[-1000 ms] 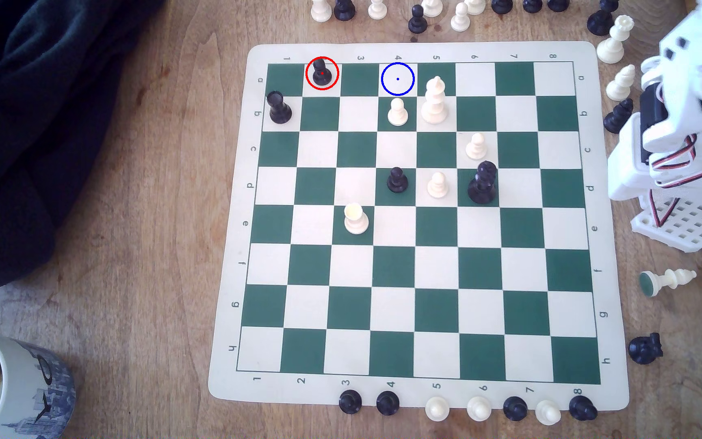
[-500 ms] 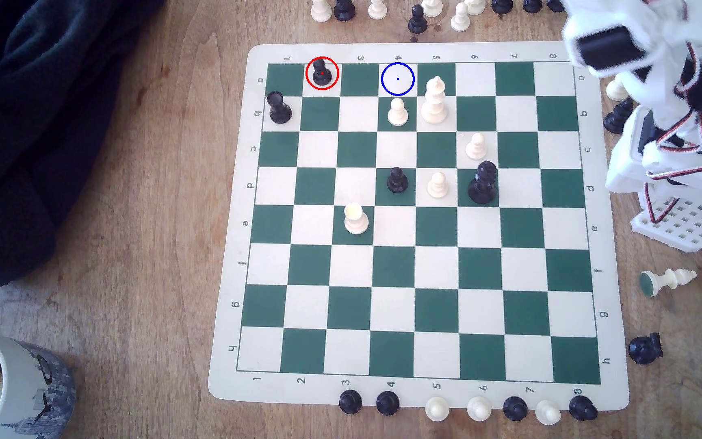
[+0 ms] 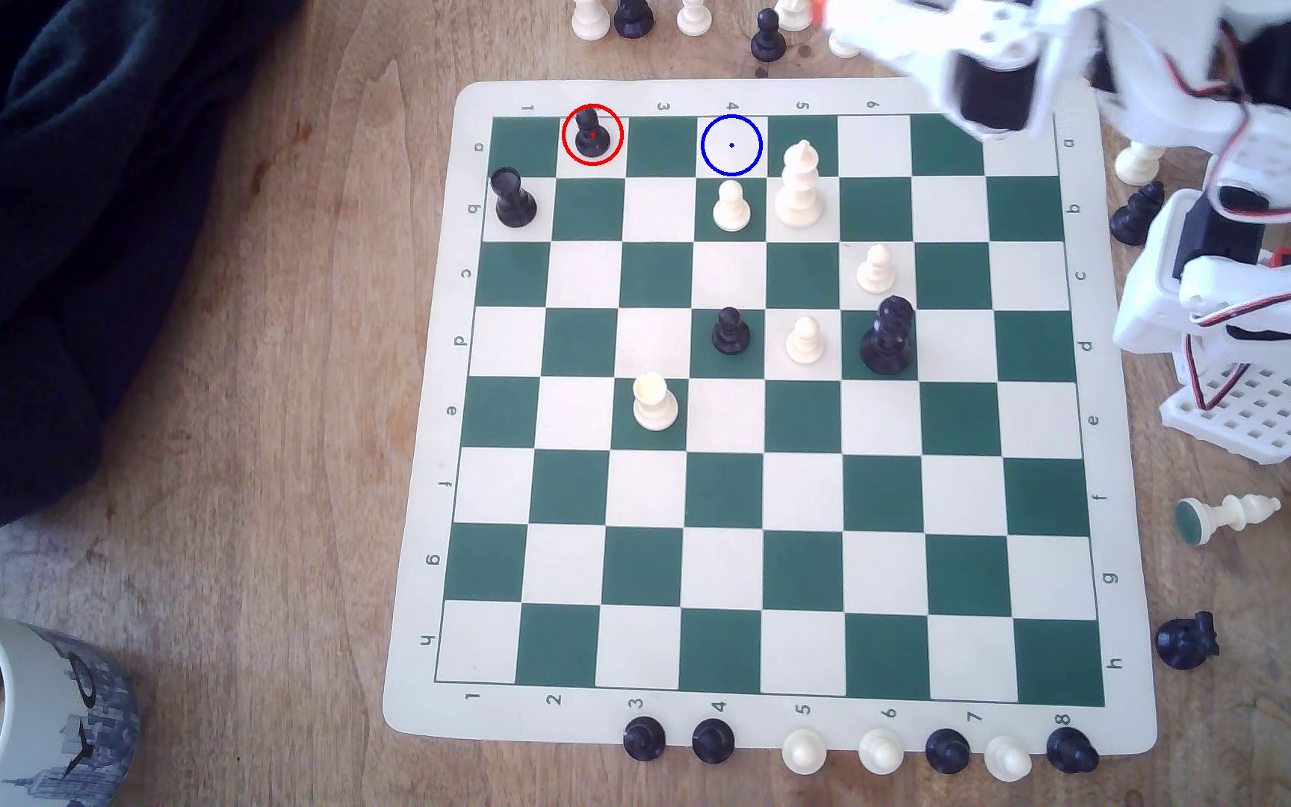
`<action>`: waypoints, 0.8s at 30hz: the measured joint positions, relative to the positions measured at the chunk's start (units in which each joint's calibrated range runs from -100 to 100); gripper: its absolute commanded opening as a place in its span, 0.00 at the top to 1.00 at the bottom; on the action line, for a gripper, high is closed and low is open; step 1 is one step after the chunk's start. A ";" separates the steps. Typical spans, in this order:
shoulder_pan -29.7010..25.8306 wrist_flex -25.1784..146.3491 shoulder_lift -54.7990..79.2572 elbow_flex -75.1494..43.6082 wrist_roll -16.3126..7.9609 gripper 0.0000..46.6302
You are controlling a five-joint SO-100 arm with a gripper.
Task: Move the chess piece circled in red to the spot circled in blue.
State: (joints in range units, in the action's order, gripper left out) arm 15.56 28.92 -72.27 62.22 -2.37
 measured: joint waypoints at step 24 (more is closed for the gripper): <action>3.24 27.17 55.72 -52.96 -4.84 0.57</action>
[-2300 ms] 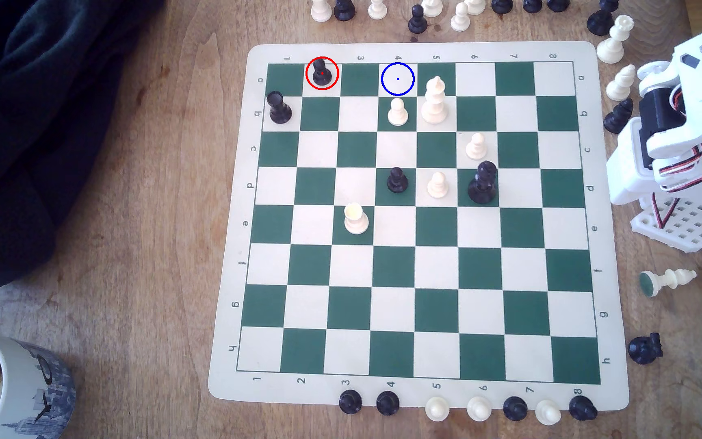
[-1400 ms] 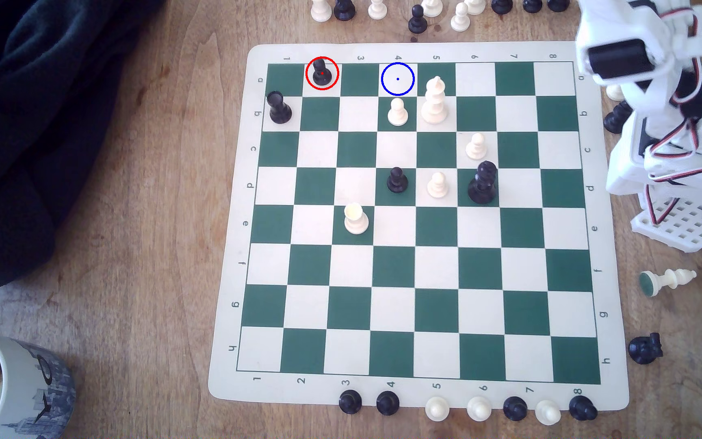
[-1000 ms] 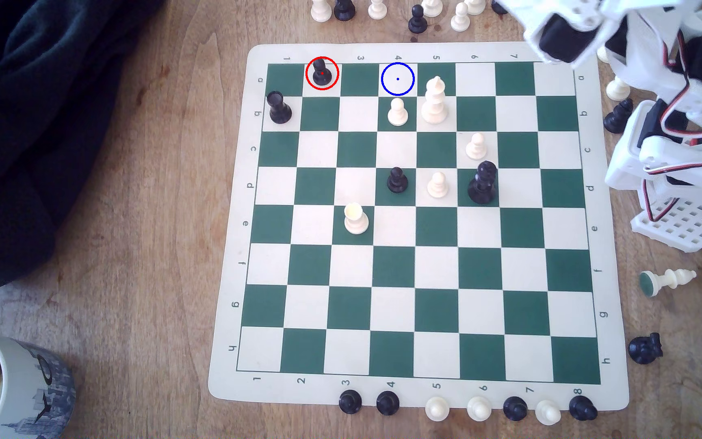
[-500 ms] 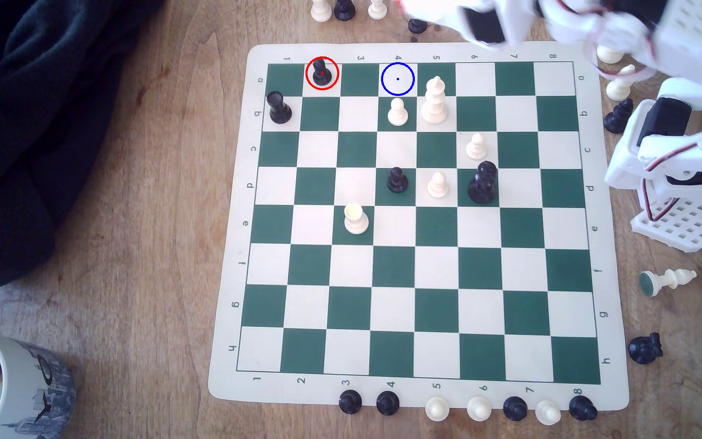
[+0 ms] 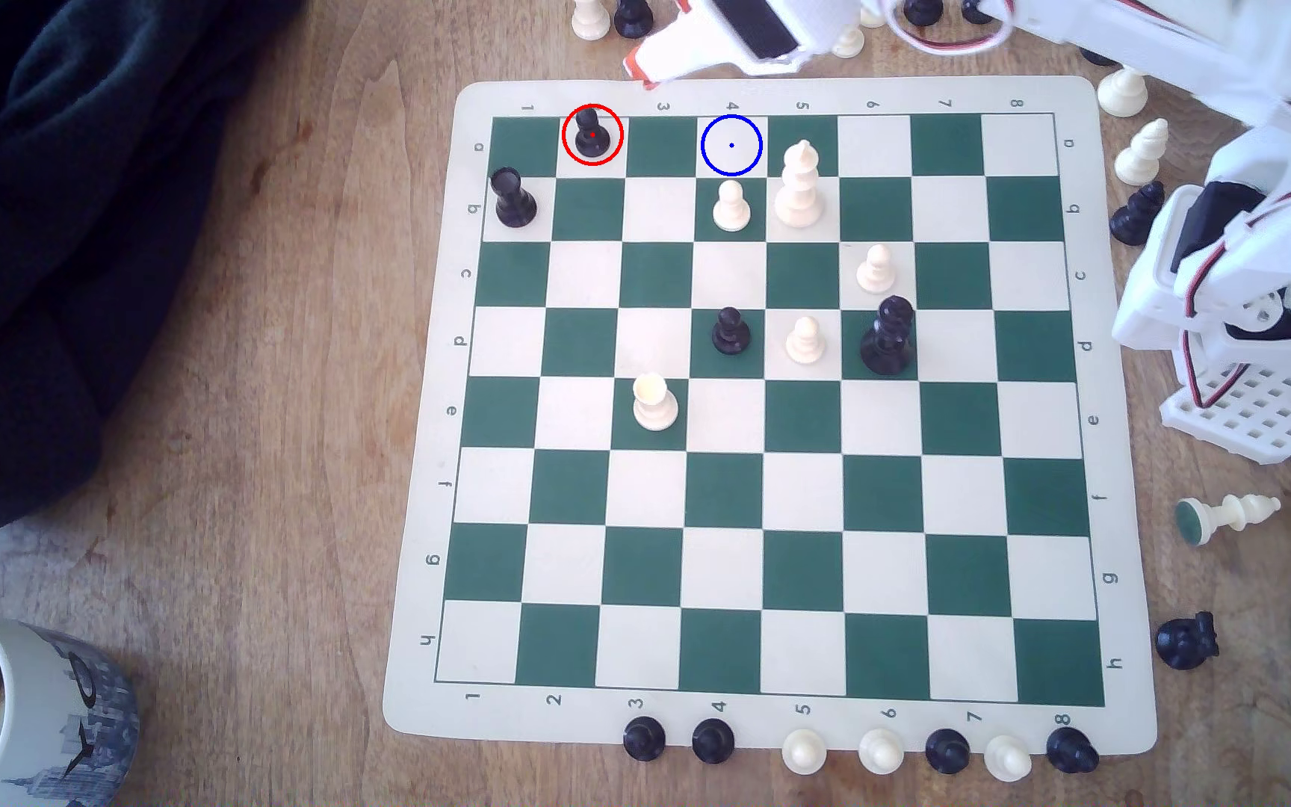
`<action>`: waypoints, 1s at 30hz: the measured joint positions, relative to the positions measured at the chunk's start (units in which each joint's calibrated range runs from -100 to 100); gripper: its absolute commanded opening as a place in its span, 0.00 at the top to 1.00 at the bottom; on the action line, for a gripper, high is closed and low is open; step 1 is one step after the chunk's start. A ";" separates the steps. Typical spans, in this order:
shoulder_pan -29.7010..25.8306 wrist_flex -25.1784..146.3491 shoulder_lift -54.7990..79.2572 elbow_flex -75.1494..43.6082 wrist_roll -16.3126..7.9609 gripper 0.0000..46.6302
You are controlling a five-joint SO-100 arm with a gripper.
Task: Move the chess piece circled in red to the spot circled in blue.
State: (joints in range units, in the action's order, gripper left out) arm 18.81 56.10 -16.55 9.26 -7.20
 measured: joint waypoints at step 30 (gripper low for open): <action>-0.74 5.34 42.06 -31.72 -0.83 0.56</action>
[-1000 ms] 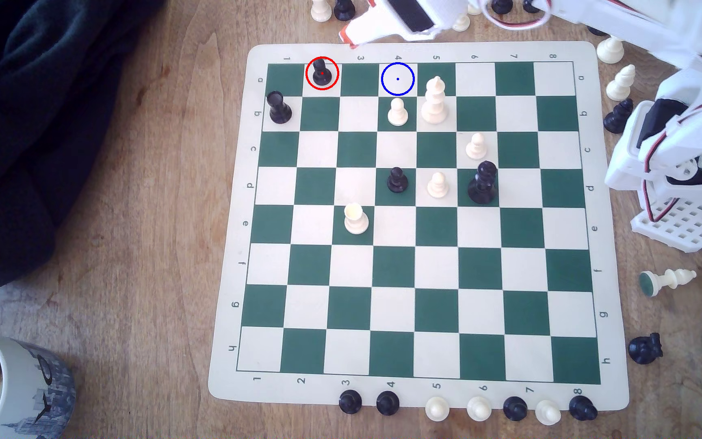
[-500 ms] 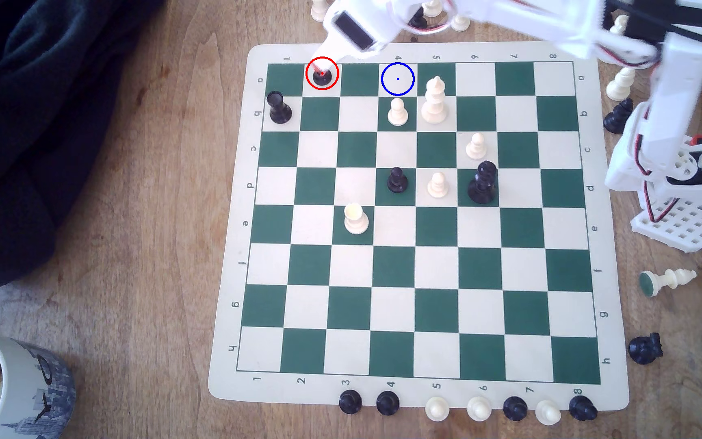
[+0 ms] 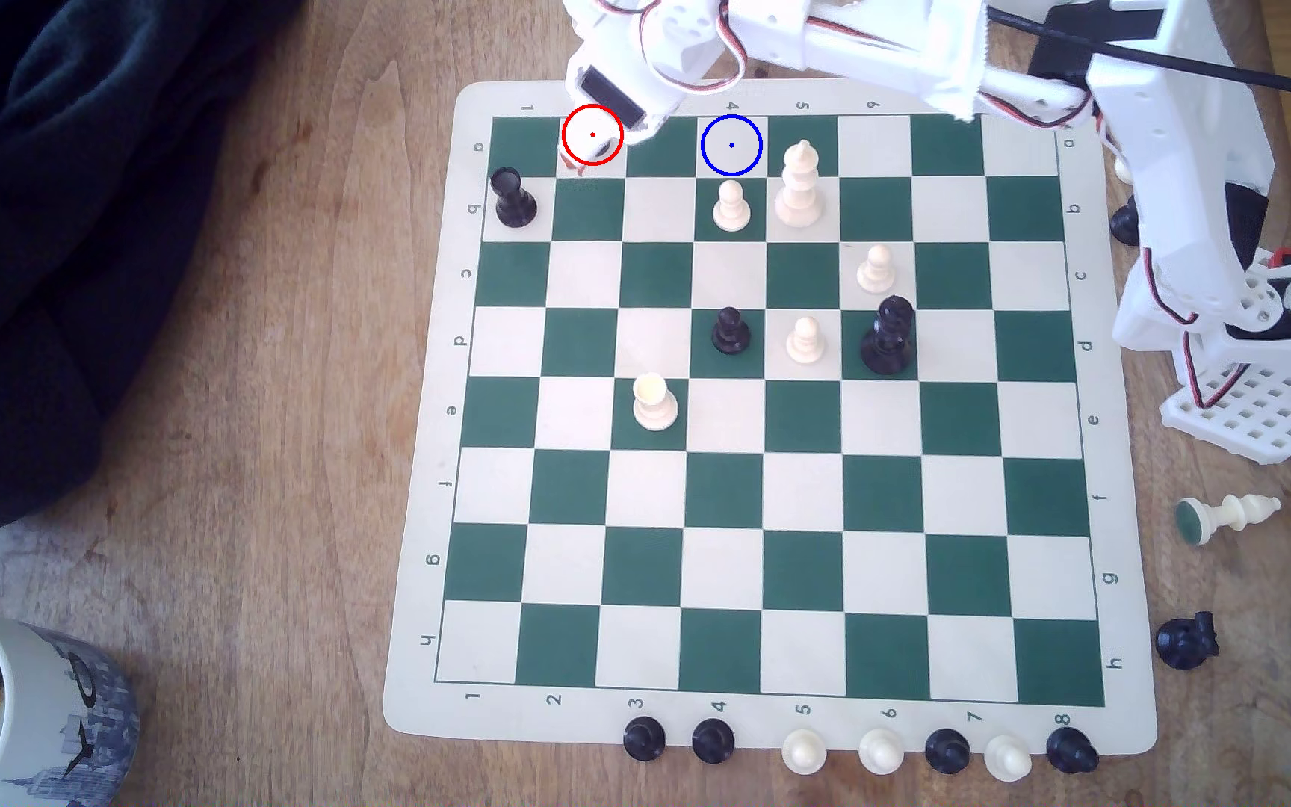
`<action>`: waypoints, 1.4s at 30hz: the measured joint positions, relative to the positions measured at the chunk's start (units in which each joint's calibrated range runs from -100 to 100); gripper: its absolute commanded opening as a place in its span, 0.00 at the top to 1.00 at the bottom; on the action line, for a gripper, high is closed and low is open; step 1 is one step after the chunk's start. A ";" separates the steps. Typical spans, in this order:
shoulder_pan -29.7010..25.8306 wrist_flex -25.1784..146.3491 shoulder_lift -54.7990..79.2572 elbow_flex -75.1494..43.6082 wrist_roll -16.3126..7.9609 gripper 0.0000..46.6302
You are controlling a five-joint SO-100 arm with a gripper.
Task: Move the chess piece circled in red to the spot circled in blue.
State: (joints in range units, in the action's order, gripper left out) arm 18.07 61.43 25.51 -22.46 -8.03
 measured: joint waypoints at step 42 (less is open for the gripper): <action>1.77 -11.63 8.55 -0.45 0.68 0.60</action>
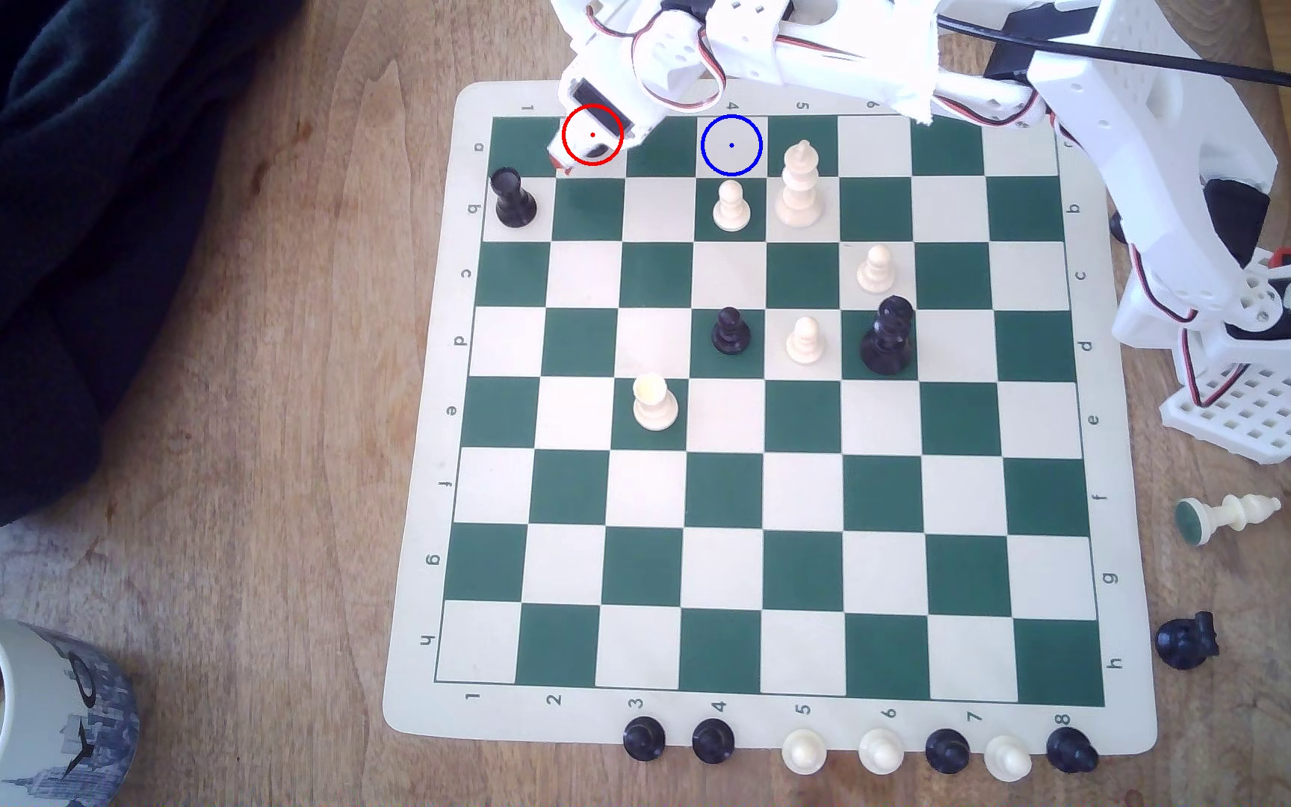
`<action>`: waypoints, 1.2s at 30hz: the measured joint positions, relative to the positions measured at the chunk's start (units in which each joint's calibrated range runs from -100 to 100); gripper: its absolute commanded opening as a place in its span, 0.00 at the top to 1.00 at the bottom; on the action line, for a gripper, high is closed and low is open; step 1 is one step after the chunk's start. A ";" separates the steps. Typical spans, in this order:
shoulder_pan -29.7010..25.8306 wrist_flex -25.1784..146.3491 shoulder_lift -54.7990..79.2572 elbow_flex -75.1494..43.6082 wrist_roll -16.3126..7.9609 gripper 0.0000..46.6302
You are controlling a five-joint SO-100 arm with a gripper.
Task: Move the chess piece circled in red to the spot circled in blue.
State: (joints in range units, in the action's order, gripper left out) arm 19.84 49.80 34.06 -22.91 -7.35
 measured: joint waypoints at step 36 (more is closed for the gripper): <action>-1.03 -1.67 0.00 0.00 0.00 0.99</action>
State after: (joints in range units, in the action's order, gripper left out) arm 18.81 48.13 34.06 -22.91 -7.35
